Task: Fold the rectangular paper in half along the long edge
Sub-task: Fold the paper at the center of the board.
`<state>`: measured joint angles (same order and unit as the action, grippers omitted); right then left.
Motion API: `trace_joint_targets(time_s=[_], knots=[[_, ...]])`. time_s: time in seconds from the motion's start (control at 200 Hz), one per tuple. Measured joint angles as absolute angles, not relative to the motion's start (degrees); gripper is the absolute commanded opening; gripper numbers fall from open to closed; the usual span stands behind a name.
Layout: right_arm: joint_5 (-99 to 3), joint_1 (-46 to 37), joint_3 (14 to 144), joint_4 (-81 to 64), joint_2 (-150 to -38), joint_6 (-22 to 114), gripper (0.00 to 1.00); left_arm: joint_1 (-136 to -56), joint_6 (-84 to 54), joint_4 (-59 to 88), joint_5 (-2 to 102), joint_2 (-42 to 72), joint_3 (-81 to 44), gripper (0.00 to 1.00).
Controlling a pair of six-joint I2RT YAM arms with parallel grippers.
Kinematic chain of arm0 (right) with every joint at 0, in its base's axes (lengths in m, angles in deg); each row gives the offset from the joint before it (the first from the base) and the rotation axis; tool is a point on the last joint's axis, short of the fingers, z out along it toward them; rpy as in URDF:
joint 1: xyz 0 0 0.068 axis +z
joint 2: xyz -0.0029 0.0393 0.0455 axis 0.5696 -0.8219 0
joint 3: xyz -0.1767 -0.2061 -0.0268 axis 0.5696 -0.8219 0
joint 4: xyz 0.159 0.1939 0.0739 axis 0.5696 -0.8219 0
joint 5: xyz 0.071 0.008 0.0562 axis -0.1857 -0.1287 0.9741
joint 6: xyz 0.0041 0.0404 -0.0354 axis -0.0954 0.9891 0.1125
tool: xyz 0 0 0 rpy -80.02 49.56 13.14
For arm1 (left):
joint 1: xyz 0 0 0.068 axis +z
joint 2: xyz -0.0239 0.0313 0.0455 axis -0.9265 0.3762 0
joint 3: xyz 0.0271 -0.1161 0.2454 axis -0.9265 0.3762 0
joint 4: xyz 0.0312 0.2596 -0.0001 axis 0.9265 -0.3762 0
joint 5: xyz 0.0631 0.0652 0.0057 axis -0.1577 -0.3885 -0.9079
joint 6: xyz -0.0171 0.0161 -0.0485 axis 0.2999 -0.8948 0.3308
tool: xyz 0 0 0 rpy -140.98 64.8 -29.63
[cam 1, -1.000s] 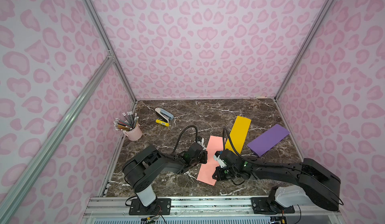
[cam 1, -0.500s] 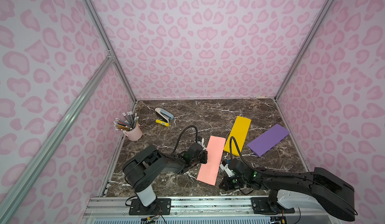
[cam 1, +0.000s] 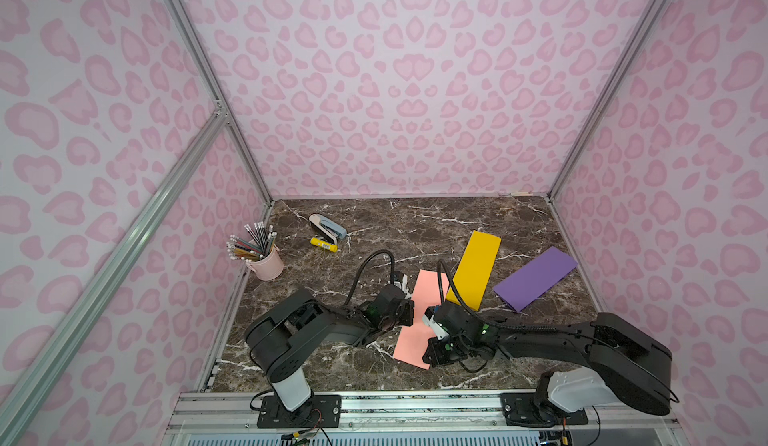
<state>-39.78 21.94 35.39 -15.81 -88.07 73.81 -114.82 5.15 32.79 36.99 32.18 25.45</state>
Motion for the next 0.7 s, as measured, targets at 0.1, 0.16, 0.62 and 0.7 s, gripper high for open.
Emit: trace_joint_targets(time_s=[0.1, 0.16, 0.62, 0.7], knots=[[-39.67, 21.96, 32.76, -13.08, -87.79, 74.07, 0.00, -114.84, 5.13, 32.77, 36.96, 32.25, 25.36, 0.04], [-39.61, 21.88, 30.21, -10.19, -86.52, 74.22, 0.00, -114.84, 5.13, 32.77, 36.94, 32.27, 25.38, 0.04], [-38.12, 8.37, 23.28, -16.10, -72.27, 73.55, 0.25, -114.90, 4.98, 32.13, 36.81, 32.25, 25.03, 0.04], [-37.49, 5.77, 24.70, -15.88, -73.67, 72.32, 0.32, -114.93, 4.98, 32.13, 36.79, 32.25, 25.03, 0.04]])
